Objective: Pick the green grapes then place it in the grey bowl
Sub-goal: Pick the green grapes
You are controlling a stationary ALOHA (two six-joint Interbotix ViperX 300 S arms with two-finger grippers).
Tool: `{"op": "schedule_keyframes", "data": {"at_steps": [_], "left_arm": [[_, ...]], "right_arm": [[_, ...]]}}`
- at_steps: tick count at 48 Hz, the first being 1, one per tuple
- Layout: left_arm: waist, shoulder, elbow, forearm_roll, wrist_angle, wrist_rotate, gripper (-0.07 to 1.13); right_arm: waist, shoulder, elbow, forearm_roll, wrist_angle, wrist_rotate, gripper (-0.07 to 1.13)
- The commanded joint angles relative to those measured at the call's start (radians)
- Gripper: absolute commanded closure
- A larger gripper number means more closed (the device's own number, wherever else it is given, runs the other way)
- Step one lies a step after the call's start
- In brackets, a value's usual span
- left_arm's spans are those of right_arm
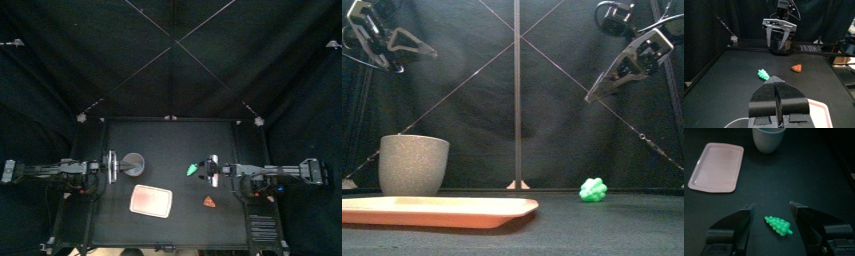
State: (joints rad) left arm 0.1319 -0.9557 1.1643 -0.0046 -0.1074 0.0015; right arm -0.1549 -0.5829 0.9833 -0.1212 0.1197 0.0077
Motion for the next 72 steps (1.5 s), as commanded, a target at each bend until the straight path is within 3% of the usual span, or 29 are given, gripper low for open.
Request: {"op": "schedule_keyframes", "data": {"at_steps": [1, 8, 22, 45, 64, 72], "left_arm": [[0.012, 0.005, -0.012, -0.003, -0.009, -0.002, 0.93], [0.015, 0.005, -0.017, -0.002, -0.009, -0.002, 0.93], [0.015, 0.003, -0.005, -0.018, -0.037, -0.005, 0.93], [0.015, 0.005, 0.017, -0.063, -0.044, -0.003, 0.93], [0.009, 0.003, 0.018, -0.100, -0.044, -0.002, 0.93], [0.009, 0.005, 0.018, -0.100, -0.044, 0.000, 0.93]], "right_arm": [[-0.011, 0.058, -0.032, 0.006, -0.002, -0.017, 0.12], [-0.006, 0.169, -0.060, -0.060, 0.026, -0.029, 0.12], [-0.005, 0.373, -0.161, -0.167, 0.238, -0.034, 0.12], [-0.014, 0.568, -0.241, -0.284, 0.245, -0.051, 0.12], [-0.028, 0.621, -0.258, -0.255, 0.265, -0.044, 0.13], [-0.026, 0.606, -0.261, -0.229, 0.273, -0.044, 0.22]]}}
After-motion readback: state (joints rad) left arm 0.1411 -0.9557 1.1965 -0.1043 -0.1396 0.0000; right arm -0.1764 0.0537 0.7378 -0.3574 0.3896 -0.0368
